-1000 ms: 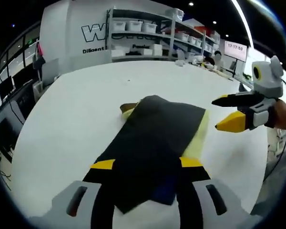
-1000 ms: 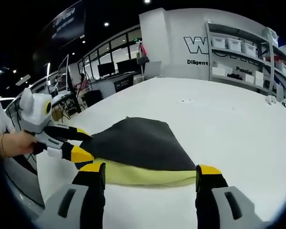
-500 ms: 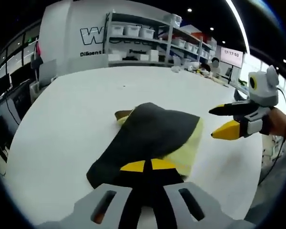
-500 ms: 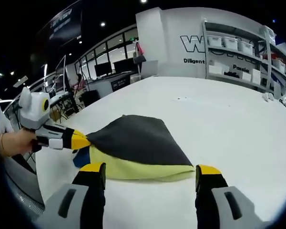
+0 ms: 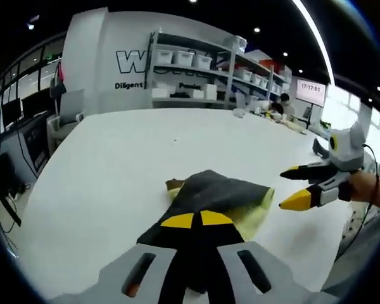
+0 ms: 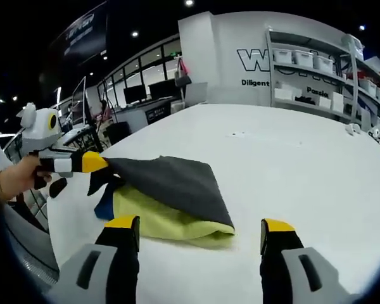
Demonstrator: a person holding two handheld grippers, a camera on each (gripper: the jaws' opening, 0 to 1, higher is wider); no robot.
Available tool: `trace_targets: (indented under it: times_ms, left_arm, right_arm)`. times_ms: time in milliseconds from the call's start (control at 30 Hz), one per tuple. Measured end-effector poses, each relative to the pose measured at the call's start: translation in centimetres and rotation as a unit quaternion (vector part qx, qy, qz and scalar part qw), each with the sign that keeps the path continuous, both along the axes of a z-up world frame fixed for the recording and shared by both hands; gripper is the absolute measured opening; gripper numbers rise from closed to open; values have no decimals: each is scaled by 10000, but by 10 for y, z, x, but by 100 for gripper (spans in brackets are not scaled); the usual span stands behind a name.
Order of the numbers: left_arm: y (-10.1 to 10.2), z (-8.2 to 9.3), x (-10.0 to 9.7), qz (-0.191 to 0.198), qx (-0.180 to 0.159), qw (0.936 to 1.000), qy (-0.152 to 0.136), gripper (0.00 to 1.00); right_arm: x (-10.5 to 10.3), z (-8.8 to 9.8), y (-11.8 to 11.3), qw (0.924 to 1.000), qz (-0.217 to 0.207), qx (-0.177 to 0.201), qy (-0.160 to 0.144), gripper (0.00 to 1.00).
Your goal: Fold the garment on the visible template until the final outline fits inside the template.
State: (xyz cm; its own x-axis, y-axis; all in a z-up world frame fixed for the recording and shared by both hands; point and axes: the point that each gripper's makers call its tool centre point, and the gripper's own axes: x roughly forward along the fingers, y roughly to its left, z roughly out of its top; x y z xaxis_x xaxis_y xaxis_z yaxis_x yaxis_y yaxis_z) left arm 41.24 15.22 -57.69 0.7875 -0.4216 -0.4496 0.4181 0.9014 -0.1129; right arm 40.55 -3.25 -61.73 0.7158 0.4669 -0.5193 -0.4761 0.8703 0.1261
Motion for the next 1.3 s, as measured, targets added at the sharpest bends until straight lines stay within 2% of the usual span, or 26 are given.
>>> trace_targets:
  times_ms: [167,200,500,667,867,967,1100,1233,1300]
  left_arm:
    - [8,25,-1,32,-72,9998,-198,0]
    - [11,36,-2,37,2,9996,-293,0]
    - [13,82,-4,-58,89,9975,-701,0]
    - [7,99,-2,-125,32,9963,-849,0]
    - [4,109,2,-142,23,9953,-957,0]
    - [4,112,2,-141,18,9951,-983,0]
    - [3,120,0,-179,32,9941,-1070,0]
    - [6,127,-1,-202,77,9932,-1141,0]
    - [5,130,-2,-224,86,9929,-1163,0]
  right_arm:
    - [-2,4,4,10000,32,34,-18,76]
    - [-3,4,5,10000,42,47,-15,76]
    - [-8,7,11,9999,131,88,-16,77]
    - [-13,11,20,9996,219,199,-36,77]
    - [-21,15,42,9984,470,304,-82,76]
    - [-24,8,54,9978,620,229,-67,67]
    - [-22,0,57,9981,589,133,-77,52]
    - [-17,0,55,9987,484,88,-128,28]
    - [-13,2,56,9987,425,230,-147,20]
